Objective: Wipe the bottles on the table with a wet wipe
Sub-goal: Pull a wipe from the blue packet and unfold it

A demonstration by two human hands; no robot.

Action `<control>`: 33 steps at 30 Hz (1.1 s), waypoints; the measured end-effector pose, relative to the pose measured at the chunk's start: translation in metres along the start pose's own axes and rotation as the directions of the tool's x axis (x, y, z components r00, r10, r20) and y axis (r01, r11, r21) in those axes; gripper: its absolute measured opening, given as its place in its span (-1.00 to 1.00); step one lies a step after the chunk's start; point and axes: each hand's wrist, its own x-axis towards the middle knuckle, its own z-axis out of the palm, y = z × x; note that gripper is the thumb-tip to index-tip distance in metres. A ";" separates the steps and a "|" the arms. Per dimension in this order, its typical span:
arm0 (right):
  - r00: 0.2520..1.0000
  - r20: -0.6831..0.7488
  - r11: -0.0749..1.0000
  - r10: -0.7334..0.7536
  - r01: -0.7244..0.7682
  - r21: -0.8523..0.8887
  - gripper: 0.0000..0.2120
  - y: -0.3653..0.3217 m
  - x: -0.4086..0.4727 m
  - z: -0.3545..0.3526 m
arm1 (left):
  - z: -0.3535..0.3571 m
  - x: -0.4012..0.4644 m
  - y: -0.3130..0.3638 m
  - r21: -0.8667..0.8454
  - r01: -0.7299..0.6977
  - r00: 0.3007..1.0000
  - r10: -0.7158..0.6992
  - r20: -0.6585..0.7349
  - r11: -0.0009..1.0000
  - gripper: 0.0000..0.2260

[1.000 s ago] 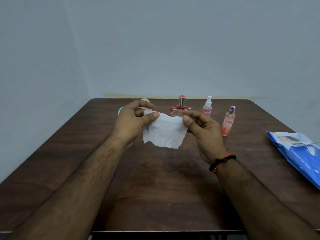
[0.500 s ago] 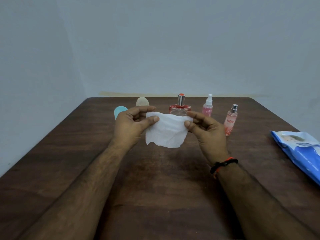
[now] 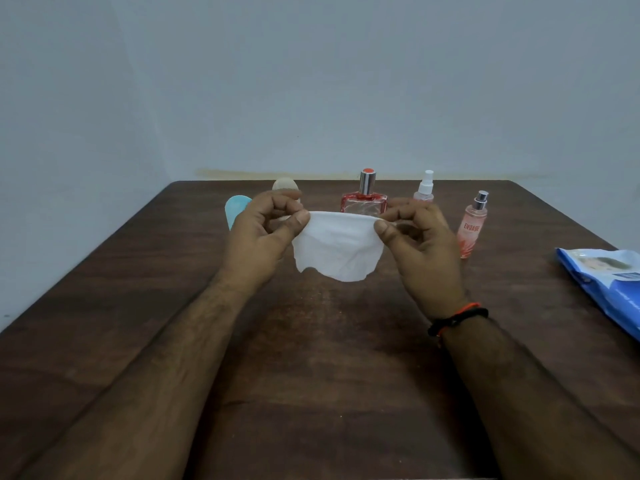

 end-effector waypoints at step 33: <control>0.969 0.227 0.910 0.097 -0.179 0.375 -0.96 -0.011 -0.008 0.005 | 0.010 -0.013 -0.005 -0.176 0.232 0.898 -0.141 0.416 0.957 -0.67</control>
